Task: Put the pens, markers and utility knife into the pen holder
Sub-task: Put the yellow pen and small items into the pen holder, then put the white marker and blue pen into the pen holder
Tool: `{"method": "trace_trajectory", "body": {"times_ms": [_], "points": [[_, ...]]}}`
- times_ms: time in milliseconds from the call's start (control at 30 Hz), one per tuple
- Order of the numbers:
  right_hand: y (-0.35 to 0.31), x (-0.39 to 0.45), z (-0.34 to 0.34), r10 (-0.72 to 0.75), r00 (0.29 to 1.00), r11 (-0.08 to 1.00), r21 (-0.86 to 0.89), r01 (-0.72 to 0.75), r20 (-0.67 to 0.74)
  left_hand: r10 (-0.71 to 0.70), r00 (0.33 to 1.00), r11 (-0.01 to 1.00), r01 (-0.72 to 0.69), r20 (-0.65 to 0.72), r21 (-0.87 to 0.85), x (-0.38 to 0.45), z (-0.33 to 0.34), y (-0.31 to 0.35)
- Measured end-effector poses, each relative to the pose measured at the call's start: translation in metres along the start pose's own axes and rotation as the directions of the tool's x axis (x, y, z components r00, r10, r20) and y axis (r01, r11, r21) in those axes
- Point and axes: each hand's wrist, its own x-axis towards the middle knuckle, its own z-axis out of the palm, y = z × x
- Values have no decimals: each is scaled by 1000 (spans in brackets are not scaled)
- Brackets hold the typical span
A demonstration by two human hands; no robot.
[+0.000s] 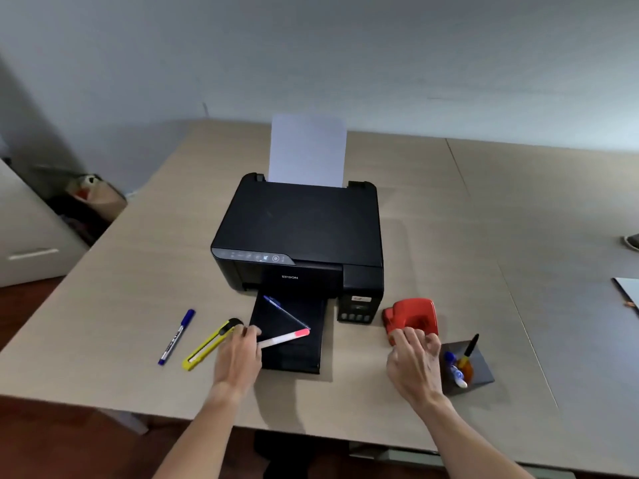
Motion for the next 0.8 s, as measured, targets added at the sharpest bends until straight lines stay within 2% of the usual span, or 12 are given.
{"method": "trace_trajectory", "body": {"times_ms": [167, 300, 433, 567, 667, 800], "points": [[-61, 24, 7, -156, 983, 977, 159, 140, 92, 23, 997, 999, -25, 71, 26, 6, 6, 1], [-107, 45, 20, -207, 960, 961, 221, 164, 189, 18, 993, 992, -32, 117, 121, 5, 7, -6], [-139, 62, 34, -204, 940, 965, 217, 146, 273, -65, 990, 974, 35, 129, 226, -5, -6, -24], [-156, 68, 48, -119, 940, 984, 161, 70, 321, -119, 990, 981, 105, 77, 166, -11, -14, -58], [-160, 67, 57, -115, 945, 991, 104, 87, 306, -191, 981, 979, 188, 28, 73, -13, -19, -86], [-154, 61, 57, -116, 957, 991, 94, 94, 264, -261, 964, 965, 258, 54, 56, -14, -25, -99]]}}
